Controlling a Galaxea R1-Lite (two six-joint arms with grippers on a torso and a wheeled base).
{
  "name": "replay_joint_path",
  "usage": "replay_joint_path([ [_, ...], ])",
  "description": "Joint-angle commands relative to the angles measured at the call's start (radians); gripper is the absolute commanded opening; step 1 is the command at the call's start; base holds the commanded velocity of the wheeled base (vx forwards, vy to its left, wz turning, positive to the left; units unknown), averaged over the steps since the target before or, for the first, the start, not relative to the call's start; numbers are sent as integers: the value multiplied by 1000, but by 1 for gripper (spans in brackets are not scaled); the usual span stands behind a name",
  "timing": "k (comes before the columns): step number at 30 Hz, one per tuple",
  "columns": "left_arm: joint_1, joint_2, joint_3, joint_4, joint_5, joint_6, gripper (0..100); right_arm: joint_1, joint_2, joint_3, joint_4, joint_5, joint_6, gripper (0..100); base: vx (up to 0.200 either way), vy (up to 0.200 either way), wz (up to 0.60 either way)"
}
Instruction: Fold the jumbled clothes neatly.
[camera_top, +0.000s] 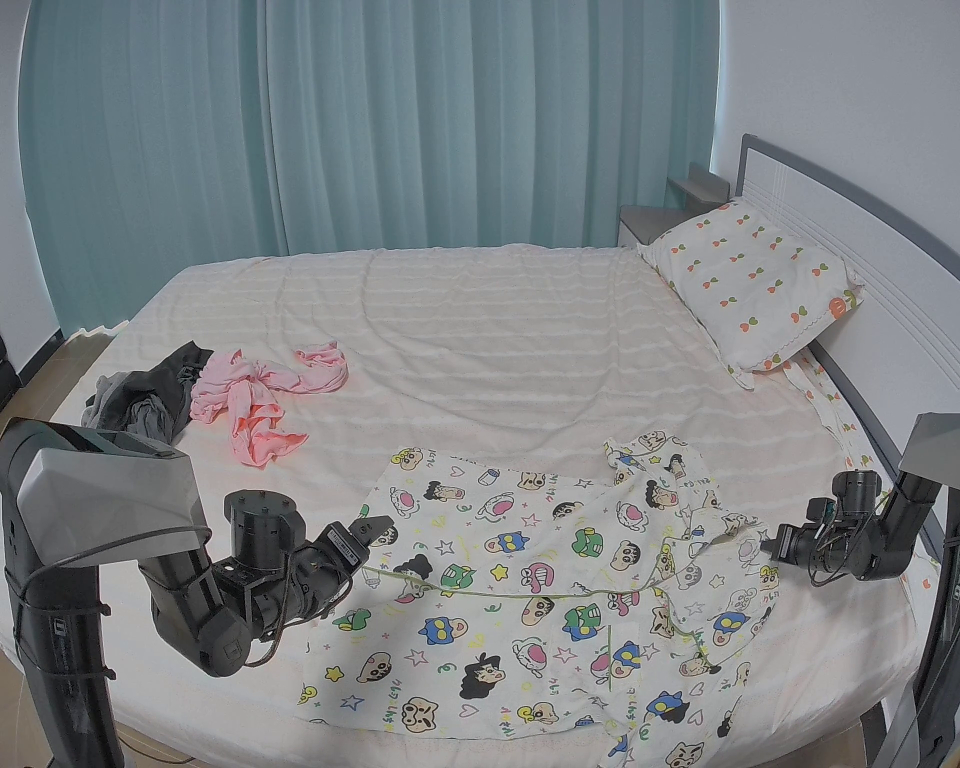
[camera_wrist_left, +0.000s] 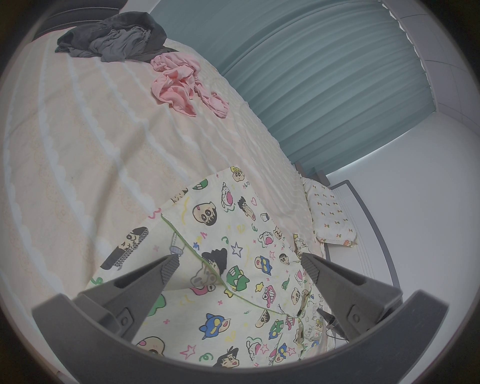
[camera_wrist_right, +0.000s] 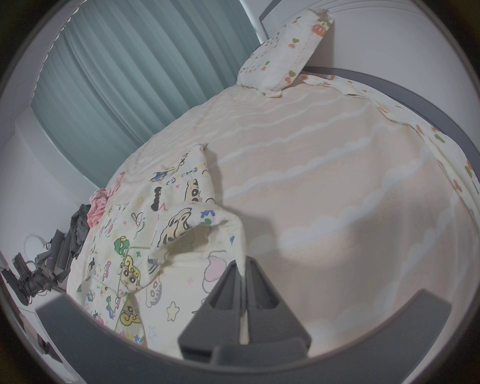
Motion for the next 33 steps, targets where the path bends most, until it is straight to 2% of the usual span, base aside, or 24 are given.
replay_joint_path([
  [1,0,22,4,-20,2,0,100,-27,9,-18,-2,-4,0,0,0,0,0],
  [7,-1,26,10,-35,6,0,100,-47,12,-39,1,-47,0,0,0,0,0],
  [19,-3,26,17,-37,8,0,100,-61,3,-15,1,-50,1,0,0,0,0],
  [20,-6,26,21,-37,8,0,100,-67,2,-12,3,-52,0,100,0,0,0],
  [28,-17,17,44,-43,3,0,100,-55,-89,61,-9,-38,20,100,0,0,0],
  [33,-17,19,97,-130,-3,5,100,-18,-198,157,-83,-44,159,100,0,0,0],
])
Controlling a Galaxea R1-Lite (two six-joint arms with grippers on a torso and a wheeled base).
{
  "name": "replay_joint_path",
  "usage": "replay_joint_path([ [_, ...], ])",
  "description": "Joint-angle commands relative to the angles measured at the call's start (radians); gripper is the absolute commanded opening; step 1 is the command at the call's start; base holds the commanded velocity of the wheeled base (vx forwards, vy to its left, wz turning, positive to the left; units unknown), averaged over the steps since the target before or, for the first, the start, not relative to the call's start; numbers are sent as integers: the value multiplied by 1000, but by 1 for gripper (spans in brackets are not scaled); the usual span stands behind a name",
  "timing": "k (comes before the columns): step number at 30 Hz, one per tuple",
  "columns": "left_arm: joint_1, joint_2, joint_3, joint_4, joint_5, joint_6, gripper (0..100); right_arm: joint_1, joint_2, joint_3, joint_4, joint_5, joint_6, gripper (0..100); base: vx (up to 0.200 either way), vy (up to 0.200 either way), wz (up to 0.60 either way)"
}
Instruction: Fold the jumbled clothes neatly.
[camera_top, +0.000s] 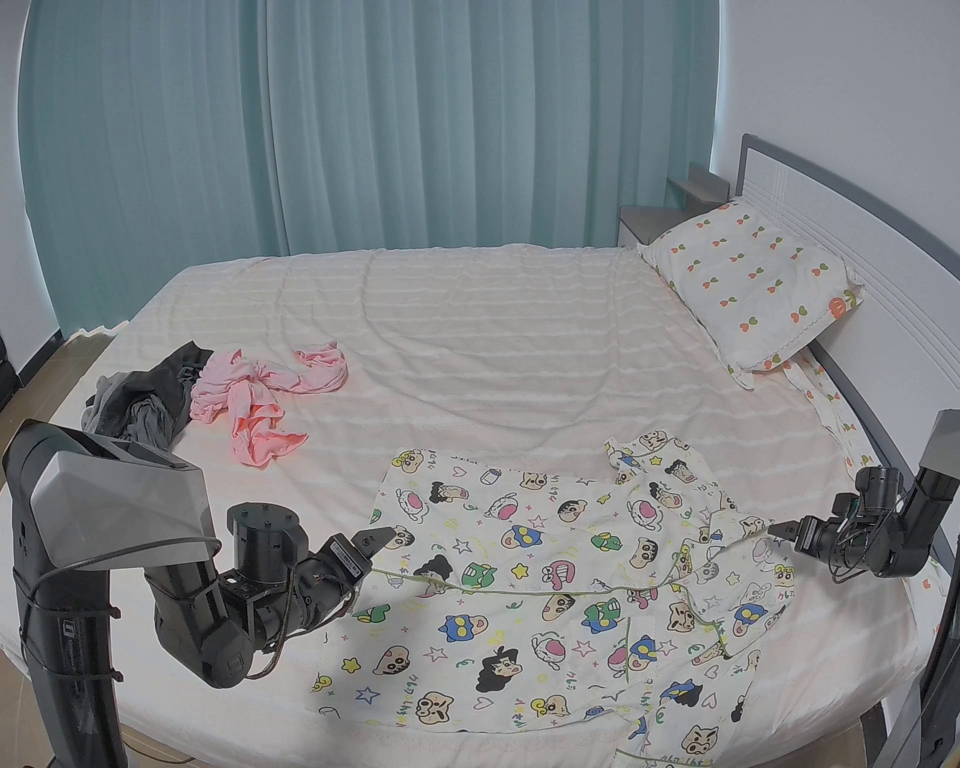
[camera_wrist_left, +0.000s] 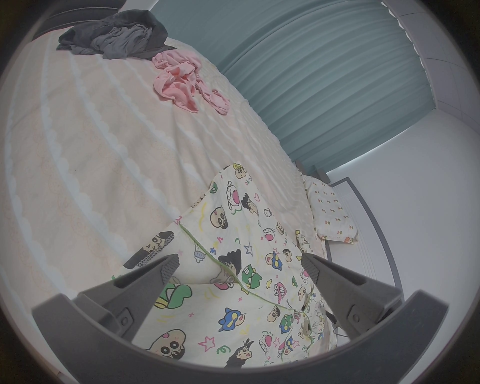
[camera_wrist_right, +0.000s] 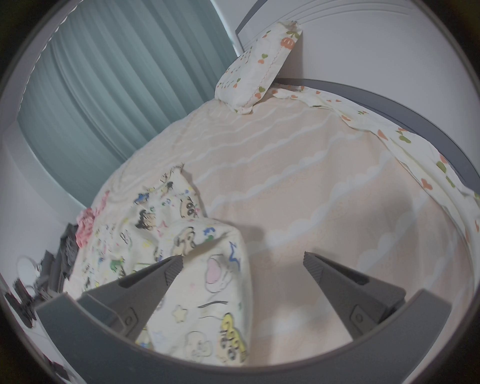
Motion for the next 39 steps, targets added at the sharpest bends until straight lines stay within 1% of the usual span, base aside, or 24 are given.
replay_joint_path([
  [1,-2,-2,72,-82,-12,9,100,47,-142,125,-80,-4,89,100,0,0,0],
  [3,-2,-1,94,-114,-16,21,100,67,-172,174,-122,-2,113,100,0,0,0],
  [4,-5,4,118,-154,-29,35,100,104,-204,244,-178,-2,144,100,0,0,0],
  [6,-6,6,134,-184,-47,40,100,156,-221,310,-234,-5,172,100,0,0,0],
  [7,-8,6,135,-185,-49,40,100,162,-223,316,-238,-5,173,100,0,0,0],
  [8,-10,7,150,-203,-58,40,100,226,-226,388,-304,-7,201,100,0,0,0],
  [11,-19,18,158,-210,-56,41,100,305,-191,477,-407,-5,264,100,0,0,0],
  [14,-19,24,161,-210,-58,40,100,352,-120,502,-503,-10,319,100,0,0,0],
  [16,-20,36,161,-210,-56,41,100,363,-60,511,-588,-24,325,100,-200,0,0],
  [17,-20,36,161,-210,-56,41,100,364,-57,511,-594,-27,327,100,-200,0,0],
  [18,-20,44,160,-210,-56,41,100,380,-23,513,-623,-51,327,100,-200,0,0],
  [20,-20,50,161,-210,-58,41,100,401,-13,510,-615,-59,333,100,-200,0,0],
  [24,-19,67,164,-210,-58,41,100,426,-23,510,-615,-59,340,100,0,0,0],
  [27,-17,73,160,-210,-64,49,100,461,-25,514,-615,-61,397,100,0,0,0],
  [28,-8,84,152,-210,-73,63,100,469,-25,514,-615,-59,428,100,0,0,0],
  [30,20,95,134,-210,-85,86,100,476,-26,516,-615,-59,454,100,0,0,0],
  [31,27,95,129,-210,-87,87,100,478,-28,516,-617,-59,455,100,0,0,0],
  [32,63,91,98,-199,-95,89,100,478,-31,514,-617,-59,465,100,0,0,0],
  [34,87,90,78,-179,-110,90,100,476,-34,516,-617,-59,465,100,0,0,0],
  [39,90,88,84,-138,-141,127,100,473,-39,520,-617,-62,463,100,0,0,0],
])
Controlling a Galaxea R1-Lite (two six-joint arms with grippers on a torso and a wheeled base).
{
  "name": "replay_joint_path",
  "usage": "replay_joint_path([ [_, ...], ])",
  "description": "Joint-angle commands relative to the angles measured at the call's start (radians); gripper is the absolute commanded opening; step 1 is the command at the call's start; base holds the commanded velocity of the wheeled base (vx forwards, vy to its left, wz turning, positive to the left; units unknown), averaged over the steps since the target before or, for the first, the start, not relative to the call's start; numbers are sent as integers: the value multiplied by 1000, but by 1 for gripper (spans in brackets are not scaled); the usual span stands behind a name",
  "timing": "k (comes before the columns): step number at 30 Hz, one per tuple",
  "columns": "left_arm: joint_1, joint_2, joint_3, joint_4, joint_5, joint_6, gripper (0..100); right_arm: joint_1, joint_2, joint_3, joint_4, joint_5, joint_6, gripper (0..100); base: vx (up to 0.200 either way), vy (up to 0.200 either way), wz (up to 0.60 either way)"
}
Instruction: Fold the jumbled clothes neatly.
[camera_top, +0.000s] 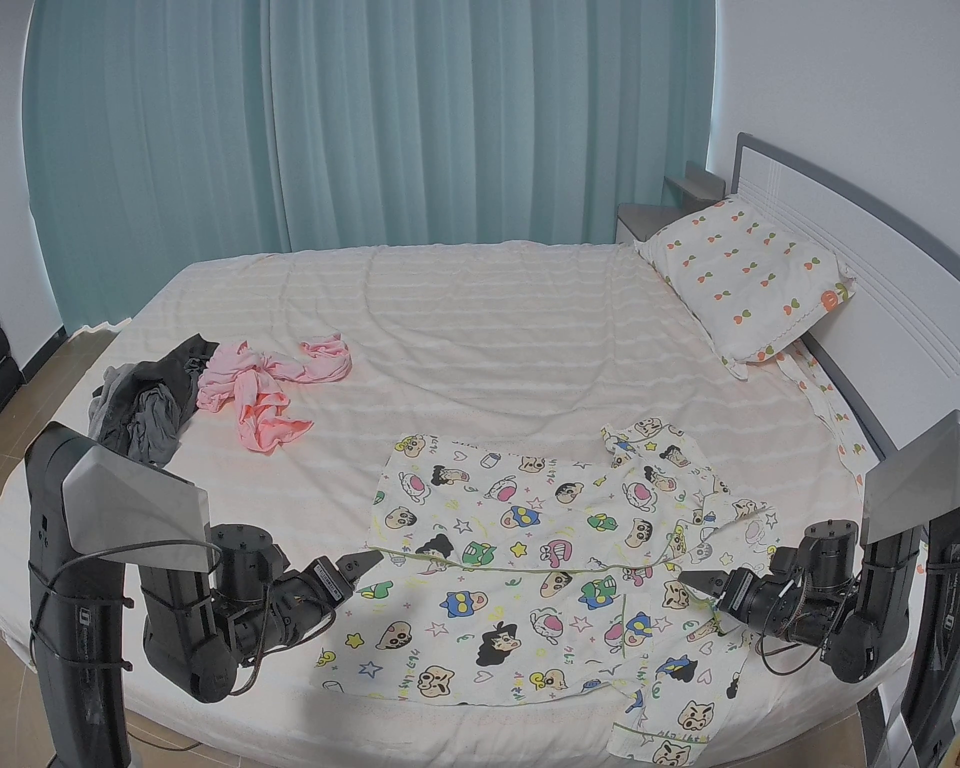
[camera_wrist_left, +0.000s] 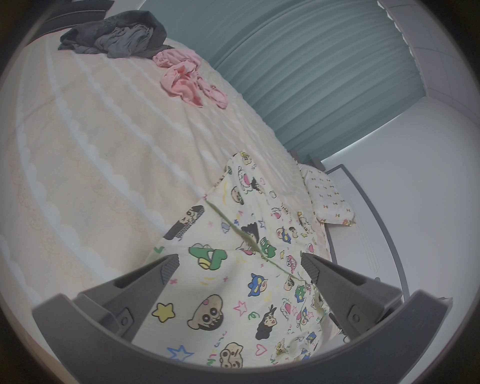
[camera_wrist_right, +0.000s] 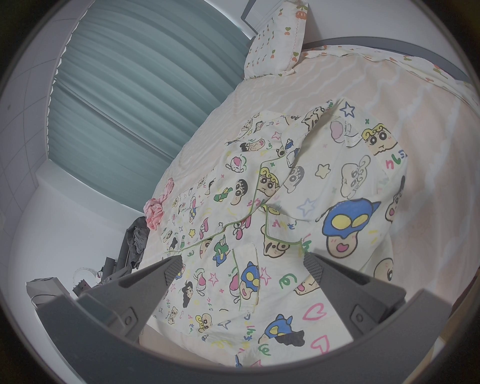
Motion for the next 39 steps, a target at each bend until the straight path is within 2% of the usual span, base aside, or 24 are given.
replay_joint_path([
  [1,4,4,26,9,-23,61,100,-3,-9,11,-12,-8,-5,100,0,0,0],
  [3,-19,-12,74,-1,-35,87,100,-3,-28,25,-10,-20,-5,100,0,0,0],
  [9,-87,-113,190,-1,-52,86,100,-12,-66,45,-10,-23,-8,100,0,0,0],
  [13,-102,-119,203,-2,-52,70,100,-13,-58,53,-10,-24,-10,100,0,0,0],
  [15,-111,-116,201,-2,-52,29,100,-13,-58,74,-10,-23,-18,100,0,0,0],
  [17,-123,-113,196,-2,-49,-2,100,-13,-57,94,-10,-23,-59,100,0,0,0],
  [29,-122,-111,210,-2,-15,-3,100,-7,-31,106,-10,-24,-82,100,-200,0,0],
  [31,-122,-110,210,-2,-7,-3,100,-6,-29,112,-10,-24,-88,100,0,0,0],
  [33,-123,-96,210,-2,23,-3,100,-6,-28,117,-10,-24,-93,100,0,0,0],
  [39,-142,-35,160,-2,188,0,100,-6,-35,119,-12,-24,-94,100,0,0,0],
])
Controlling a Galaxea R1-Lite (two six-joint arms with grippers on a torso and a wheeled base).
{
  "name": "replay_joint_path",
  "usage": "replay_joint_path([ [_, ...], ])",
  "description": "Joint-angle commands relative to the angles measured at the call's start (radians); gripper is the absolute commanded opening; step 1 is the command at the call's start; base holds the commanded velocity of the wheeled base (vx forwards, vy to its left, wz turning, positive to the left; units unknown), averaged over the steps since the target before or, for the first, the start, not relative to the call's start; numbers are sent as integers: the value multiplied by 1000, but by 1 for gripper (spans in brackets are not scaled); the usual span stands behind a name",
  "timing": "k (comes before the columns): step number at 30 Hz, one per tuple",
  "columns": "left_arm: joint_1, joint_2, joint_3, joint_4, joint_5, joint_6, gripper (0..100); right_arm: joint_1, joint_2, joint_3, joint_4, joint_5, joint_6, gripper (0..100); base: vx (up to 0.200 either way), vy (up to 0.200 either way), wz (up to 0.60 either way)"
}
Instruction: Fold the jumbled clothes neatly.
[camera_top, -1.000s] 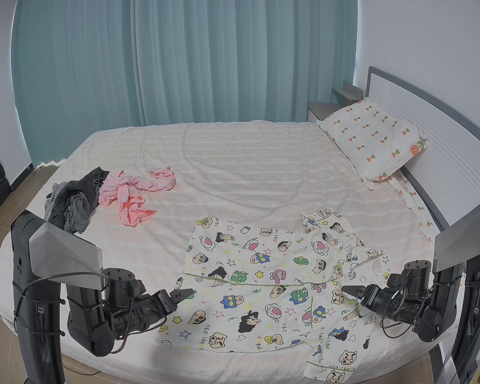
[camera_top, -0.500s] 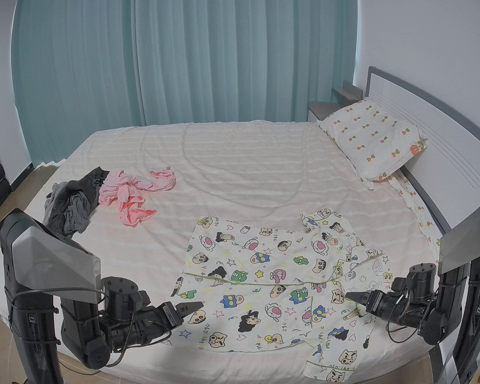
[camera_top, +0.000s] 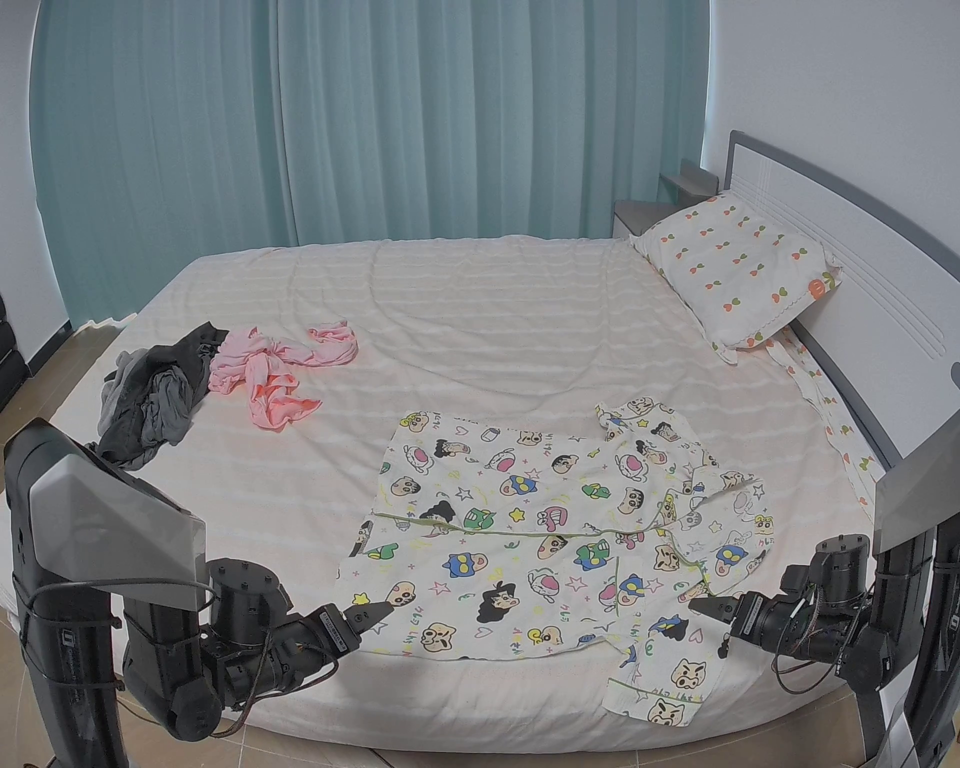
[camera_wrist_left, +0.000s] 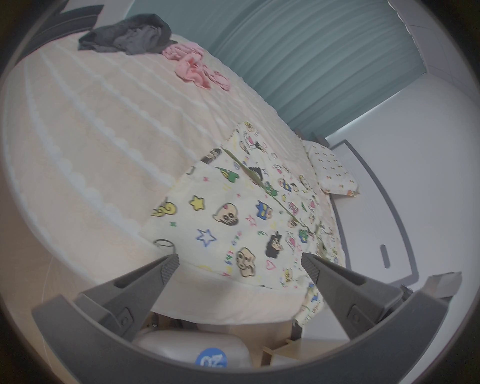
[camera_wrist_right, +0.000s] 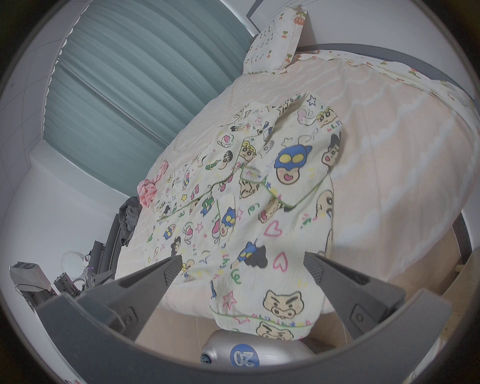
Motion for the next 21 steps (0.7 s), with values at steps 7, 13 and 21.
replay_joint_path([
  [7,29,118,-132,85,65,194,100,11,-7,2,-12,-3,-1,100,0,0,0],
  [13,64,154,-195,99,55,303,100,33,-6,14,-12,-6,-2,100,0,0,0],
  [21,78,204,-226,99,55,361,100,73,0,26,-12,-52,-5,100,0,0,0],
])
